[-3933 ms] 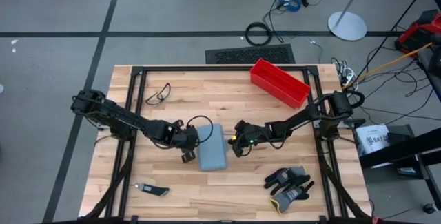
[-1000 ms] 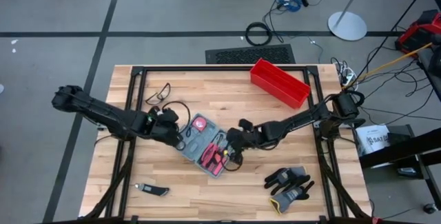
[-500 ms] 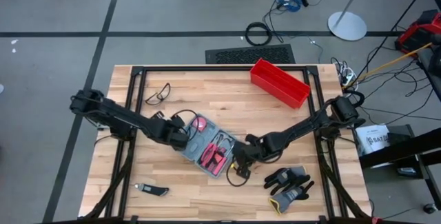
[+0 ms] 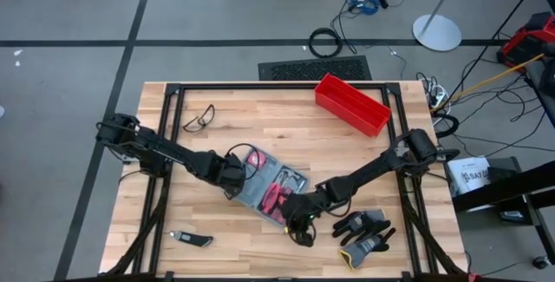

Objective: Prefit tool cases
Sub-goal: Open the toolbox

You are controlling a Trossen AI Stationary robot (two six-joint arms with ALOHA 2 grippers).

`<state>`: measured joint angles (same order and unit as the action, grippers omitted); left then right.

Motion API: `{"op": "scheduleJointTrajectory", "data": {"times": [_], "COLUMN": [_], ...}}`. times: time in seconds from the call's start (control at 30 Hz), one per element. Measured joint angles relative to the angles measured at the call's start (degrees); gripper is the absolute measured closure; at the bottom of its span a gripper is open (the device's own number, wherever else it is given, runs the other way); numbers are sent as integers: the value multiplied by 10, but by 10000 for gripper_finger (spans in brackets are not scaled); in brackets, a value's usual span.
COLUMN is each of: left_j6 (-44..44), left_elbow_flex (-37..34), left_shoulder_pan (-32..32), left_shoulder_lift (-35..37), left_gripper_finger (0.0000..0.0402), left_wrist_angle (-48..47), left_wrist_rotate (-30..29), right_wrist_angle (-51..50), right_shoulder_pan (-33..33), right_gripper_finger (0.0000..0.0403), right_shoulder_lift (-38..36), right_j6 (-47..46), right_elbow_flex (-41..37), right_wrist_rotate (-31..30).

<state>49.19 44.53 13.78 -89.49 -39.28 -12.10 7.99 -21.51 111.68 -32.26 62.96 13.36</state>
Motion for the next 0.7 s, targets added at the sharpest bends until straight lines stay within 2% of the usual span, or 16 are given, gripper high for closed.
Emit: {"op": "scheduleJointTrajectory", "data": {"times": [0.17, 0.3, 0.53, 0.7], "left_j6": [0, 0, 15, 20], "left_elbow_flex": [0, 0, 0, 4], "left_shoulder_pan": [1, 1, 15, 21], "left_shoulder_lift": [0, 0, 0, 0], "left_gripper_finger": [333, 333, 333, 333], "left_wrist_angle": [24, 25, 29, 25], "left_wrist_rotate": [14, 21, 63, 74], "right_wrist_angle": [64, 58, -36, -96], "right_shoulder_pan": [1, -1, 8, 34], "right_gripper_finger": [403, 403, 402, 402], "right_shoulder_lift": [44, 57, 37, 29], "right_j6": [1, -7, 16, 46], "right_elbow_flex": [4, 5, 5, 3], "right_wrist_rotate": [-7, -41, -105, -118]}}
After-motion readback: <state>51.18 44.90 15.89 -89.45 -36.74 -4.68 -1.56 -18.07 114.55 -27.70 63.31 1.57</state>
